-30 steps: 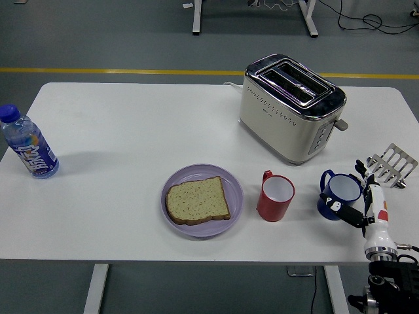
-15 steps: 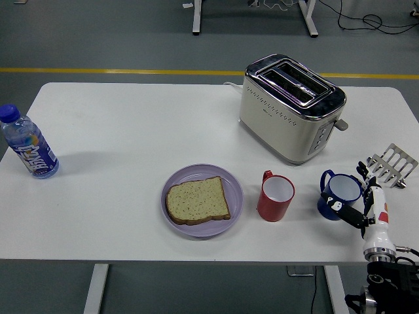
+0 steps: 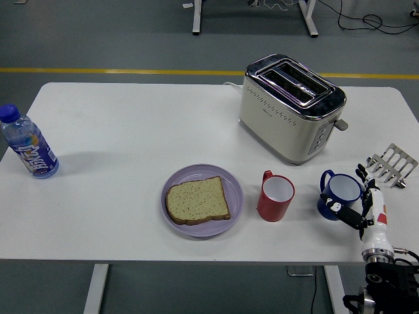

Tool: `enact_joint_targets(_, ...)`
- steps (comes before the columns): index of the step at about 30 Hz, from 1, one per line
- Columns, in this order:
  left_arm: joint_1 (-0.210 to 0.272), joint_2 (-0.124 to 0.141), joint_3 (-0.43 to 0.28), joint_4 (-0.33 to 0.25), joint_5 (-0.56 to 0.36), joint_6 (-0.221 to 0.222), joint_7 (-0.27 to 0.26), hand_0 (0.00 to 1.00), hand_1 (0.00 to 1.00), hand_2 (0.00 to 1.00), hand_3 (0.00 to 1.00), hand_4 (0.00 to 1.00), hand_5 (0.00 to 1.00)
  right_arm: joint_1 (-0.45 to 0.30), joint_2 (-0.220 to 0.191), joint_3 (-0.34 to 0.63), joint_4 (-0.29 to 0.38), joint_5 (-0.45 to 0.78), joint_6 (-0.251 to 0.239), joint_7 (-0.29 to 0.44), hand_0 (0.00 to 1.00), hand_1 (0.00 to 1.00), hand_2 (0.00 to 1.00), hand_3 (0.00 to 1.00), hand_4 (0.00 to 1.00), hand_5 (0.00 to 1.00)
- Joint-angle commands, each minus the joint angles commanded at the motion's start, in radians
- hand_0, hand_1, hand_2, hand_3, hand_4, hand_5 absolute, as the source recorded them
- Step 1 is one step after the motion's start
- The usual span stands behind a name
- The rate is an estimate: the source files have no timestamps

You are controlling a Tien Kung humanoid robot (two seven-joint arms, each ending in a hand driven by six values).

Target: Pick up the cup,pour liquid into bread,place the cup on the desk

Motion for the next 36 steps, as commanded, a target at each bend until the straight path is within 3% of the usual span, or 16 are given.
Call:
enact_joint_targets(35, 0.003, -0.006, -0.005, 0.000, 0.002, 0.001, 0.002, 0.683, 0.690, 0.695, 0.547, 0.253, 0.998, 0.046, 0.010, -0.047, -0.081, 0.067, 0.000, 0.033, 0.923, 0.816, 0.910, 0.923, 0.998, 0.015)
enact_joint_targets(36, 0.003, -0.006, -0.005, 0.000, 0.002, 0.001, 0.002, 0.683, 0.689, 0.695, 0.549, 0.253, 0.998, 0.046, 0.010, -0.047, -0.082, 0.069, 0.000, 0.034, 0.914, 0.801, 0.889, 0.888, 0.998, 0.014)
